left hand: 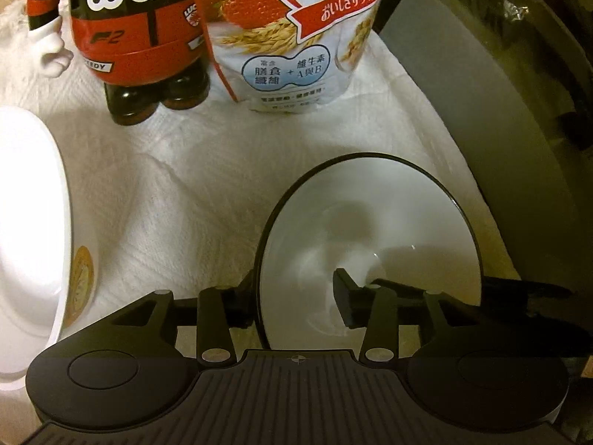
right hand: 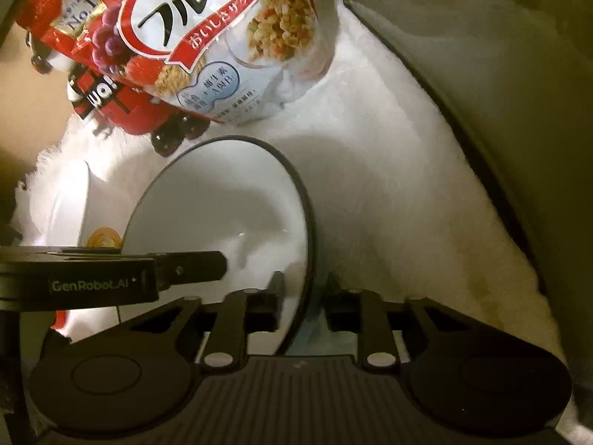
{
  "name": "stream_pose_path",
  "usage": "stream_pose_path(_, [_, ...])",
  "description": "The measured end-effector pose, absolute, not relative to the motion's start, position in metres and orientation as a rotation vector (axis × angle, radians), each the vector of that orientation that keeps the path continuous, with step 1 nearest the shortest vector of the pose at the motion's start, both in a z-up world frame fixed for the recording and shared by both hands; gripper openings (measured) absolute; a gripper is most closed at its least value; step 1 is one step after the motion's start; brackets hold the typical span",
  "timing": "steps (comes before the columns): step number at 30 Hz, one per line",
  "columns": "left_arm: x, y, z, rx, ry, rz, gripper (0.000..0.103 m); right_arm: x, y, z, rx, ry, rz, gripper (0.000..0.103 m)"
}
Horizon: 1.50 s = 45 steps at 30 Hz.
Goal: Organize plates and bowls
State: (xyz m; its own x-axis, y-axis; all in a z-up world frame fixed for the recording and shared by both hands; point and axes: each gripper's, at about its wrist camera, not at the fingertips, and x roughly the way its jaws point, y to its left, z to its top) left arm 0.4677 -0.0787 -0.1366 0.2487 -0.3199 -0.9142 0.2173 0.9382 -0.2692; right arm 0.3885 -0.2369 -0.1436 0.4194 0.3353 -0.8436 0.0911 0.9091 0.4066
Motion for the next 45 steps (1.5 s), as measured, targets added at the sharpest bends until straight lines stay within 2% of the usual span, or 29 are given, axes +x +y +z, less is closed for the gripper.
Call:
stream_pose_path(2, [0.470,-0.078,-0.139,-0.108,1.285,-0.369,0.044,0.389,-0.235,-0.143,0.428,1.138,0.154,0.031])
stream_pose_path(10, [0.464,-0.070,-0.132,-0.122,1.279,-0.373,0.044,0.386,-0.222,-0.130,0.345,1.110,0.146,0.030])
stream_pose_path(17, [0.441,-0.044,-0.079,-0.206,1.209,-0.379,0.044,0.371,-0.209,-0.085,0.304,1.019,0.178,0.030])
stream_pose_path(24, [0.390,-0.008,-0.035,-0.191,1.183,-0.340,0.044,0.345,-0.183,-0.045,0.314,1.004,0.290,0.030])
stream_pose_path(30, [0.343,0.012,-0.047,-0.200,1.234,-0.372,0.044,0.317,-0.154,-0.039,0.276,1.047,0.342,0.030])
stream_pose_path(36, [0.316,0.014,-0.079,-0.179,1.319,-0.383,0.042,0.292,-0.141,-0.062,0.234,1.149,0.333,0.030])
stream_pose_path(40, [0.305,0.015,-0.085,-0.123,1.312,-0.369,0.039,0.283,-0.137,-0.084,0.241,1.203,0.311,0.030])
stream_pose_path(45, [0.304,0.023,-0.087,-0.138,1.318,-0.367,0.030,0.276,-0.136,-0.094,0.247,1.209,0.296,0.030])
